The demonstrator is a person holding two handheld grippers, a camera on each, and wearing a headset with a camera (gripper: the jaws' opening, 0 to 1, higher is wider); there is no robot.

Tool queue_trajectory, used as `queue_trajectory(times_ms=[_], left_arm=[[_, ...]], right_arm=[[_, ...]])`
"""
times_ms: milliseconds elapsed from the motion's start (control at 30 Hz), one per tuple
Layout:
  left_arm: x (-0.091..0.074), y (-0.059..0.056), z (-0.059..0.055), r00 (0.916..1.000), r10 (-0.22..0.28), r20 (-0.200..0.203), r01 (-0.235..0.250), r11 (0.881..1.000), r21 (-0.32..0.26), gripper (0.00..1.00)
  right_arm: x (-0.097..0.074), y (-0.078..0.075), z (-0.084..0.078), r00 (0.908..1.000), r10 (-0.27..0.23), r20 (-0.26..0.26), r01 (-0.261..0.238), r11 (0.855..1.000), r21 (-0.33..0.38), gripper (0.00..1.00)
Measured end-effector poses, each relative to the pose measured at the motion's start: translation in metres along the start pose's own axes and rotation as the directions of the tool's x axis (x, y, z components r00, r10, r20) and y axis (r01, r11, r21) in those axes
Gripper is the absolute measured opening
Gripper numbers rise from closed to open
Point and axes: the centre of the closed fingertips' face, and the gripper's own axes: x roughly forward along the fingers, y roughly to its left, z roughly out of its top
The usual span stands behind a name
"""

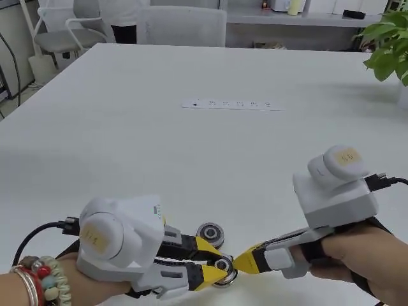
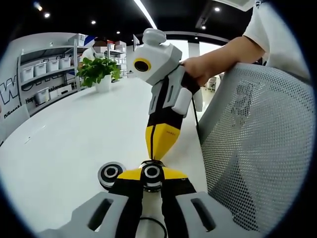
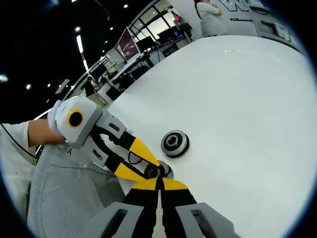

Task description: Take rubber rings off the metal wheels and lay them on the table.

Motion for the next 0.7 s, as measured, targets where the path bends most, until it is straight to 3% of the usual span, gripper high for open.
queue_trajectory(times_ms=[700], left_arm=[[0.0001,0.0003,0.0003,1.0000,0.002,-0.003,-0.002,1.000,-0.005,0.08]], right_arm=[[0.0004,-0.0042,-0.0022,0.9998,-0.017,-0.006,0.017,1.000,-0.026,0.00]])
